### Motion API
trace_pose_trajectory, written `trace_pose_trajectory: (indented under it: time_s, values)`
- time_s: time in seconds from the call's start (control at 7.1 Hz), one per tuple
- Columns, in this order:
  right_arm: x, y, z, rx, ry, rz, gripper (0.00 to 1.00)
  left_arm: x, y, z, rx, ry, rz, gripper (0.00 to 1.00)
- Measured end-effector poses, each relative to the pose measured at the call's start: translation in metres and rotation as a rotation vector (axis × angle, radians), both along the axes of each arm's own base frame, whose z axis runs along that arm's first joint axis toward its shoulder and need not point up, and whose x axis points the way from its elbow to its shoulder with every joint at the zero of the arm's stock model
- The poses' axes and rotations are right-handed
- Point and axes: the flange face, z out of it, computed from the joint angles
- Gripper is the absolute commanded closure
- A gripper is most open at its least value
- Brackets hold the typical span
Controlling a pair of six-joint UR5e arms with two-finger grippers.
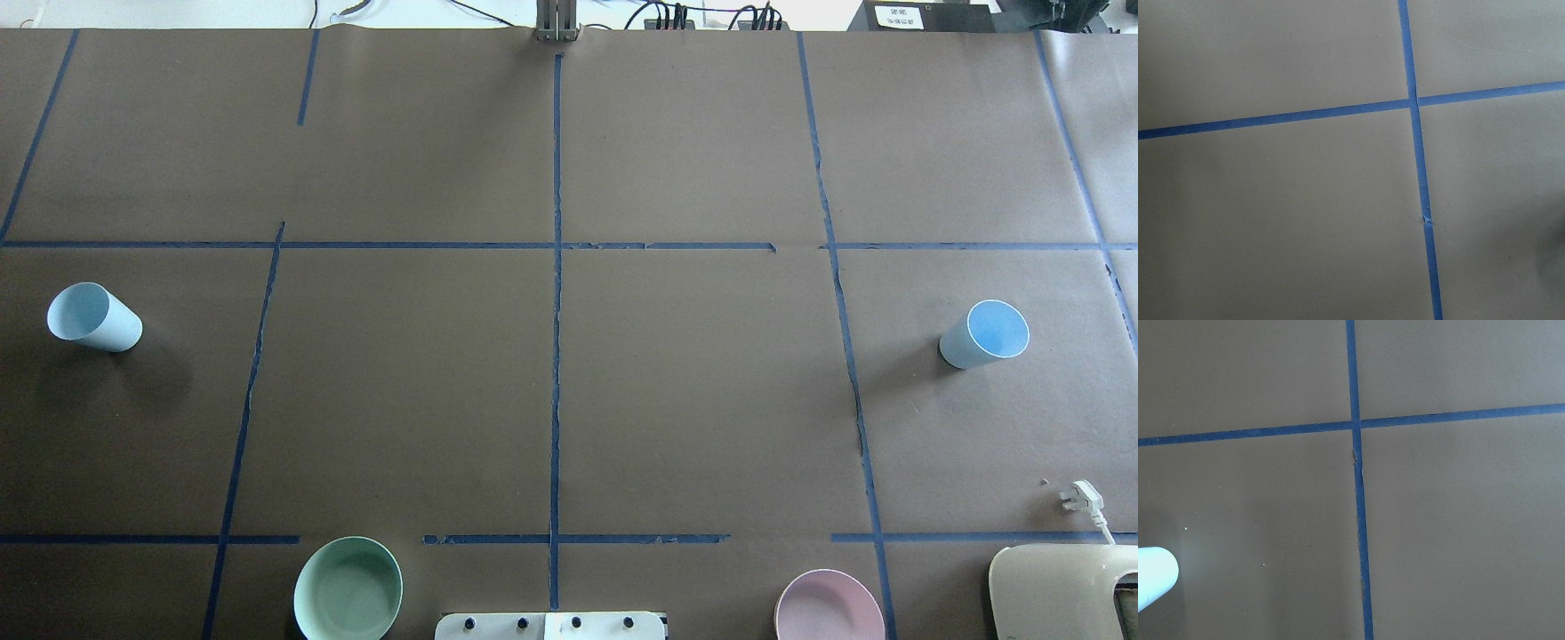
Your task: Stack blue cups with both arms
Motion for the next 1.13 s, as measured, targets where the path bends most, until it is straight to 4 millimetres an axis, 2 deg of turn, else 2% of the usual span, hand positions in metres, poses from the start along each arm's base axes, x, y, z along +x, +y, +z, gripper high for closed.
trace_pose_trajectory:
  time_s: [0.42,0.56,0.85,0.99,1.13]
  values:
    - [0.000,-0.002,-0.004,0.010,-0.003,-0.001,0.00,0.000,0.000,0.000,0.001,-0.001,0.001,0.00]
    - [-0.001,-0.007,-0.014,0.033,-0.006,-0.001,0.00,0.000,0.000,0.000,0.001,-0.001,0.001,0.00]
    - [-0.015,-0.027,-0.058,0.120,-0.003,-0.031,0.00,0.000,0.000,0.000,0.000,0.000,0.001,0.00]
    - [-0.028,-0.040,-0.077,0.158,0.003,-0.057,0.00,0.000,0.001,0.001,0.000,0.001,0.001,0.00]
    - [-0.046,-0.047,-0.089,0.151,-0.004,-0.065,0.00,0.000,0.001,0.001,0.001,0.001,0.002,0.00]
